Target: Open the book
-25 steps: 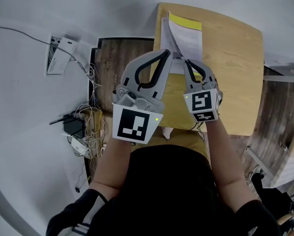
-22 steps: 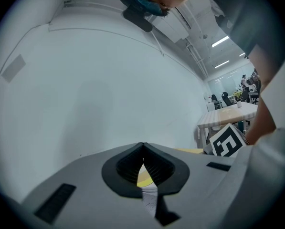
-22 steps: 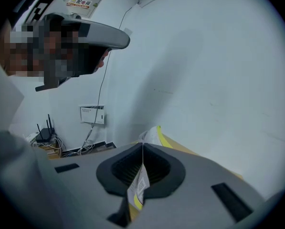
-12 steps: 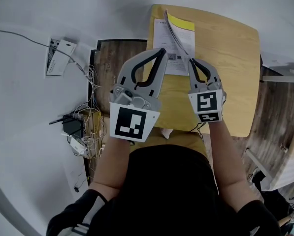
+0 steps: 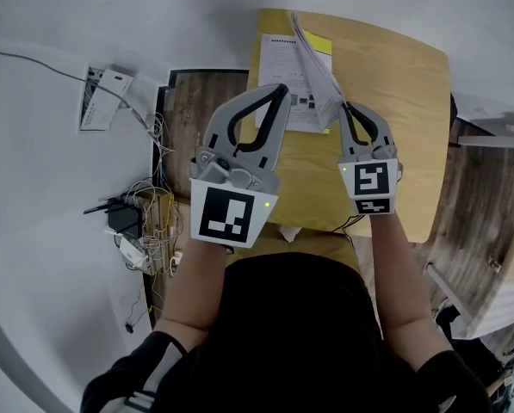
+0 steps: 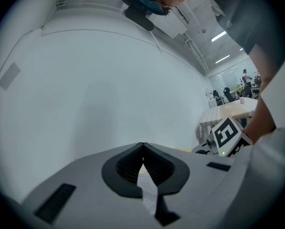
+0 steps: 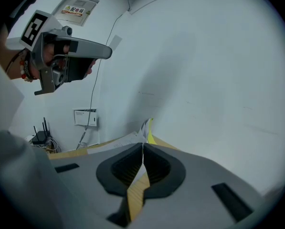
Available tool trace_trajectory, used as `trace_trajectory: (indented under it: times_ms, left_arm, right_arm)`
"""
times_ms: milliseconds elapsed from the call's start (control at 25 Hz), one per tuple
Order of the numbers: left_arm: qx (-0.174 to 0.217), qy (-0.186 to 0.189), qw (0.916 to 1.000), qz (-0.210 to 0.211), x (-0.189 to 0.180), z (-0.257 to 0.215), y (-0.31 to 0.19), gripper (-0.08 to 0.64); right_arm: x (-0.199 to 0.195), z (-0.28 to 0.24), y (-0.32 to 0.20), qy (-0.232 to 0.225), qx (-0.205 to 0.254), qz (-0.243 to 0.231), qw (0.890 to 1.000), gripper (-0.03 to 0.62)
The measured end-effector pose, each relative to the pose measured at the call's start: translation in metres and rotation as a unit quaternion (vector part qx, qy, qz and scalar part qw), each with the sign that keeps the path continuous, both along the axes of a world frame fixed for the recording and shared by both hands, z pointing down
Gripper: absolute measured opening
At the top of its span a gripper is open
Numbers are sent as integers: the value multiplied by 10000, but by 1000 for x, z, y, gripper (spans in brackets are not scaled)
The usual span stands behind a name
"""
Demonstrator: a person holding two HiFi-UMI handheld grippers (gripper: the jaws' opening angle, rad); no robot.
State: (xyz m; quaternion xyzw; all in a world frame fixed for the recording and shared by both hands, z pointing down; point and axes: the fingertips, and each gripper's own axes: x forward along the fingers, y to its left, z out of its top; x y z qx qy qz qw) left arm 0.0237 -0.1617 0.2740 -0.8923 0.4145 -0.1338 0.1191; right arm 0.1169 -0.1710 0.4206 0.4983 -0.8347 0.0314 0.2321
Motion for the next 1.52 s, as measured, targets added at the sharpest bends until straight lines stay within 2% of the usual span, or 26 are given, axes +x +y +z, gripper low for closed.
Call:
trace_trajectory:
  times_ms: [360,720,1040,1520]
  left_arm:
    - [-8,-38,10000,-18,22,4,-1,11]
    - [-91,-78,9999,9,39,14,-3,11]
    - [-173,-121,9998,11,48,24,-7,11]
    - [-409,-79,9991,-45,44,42,-10,11]
  right_arm:
    - [36,12,4,4,-129,142,9998,34]
    - [72,36,6,-200,-440,503,9976,34]
    - [102,68,4,-530,-859,908,9907,34]
    - [127,107,18,-476,-1395,1270,9809,35]
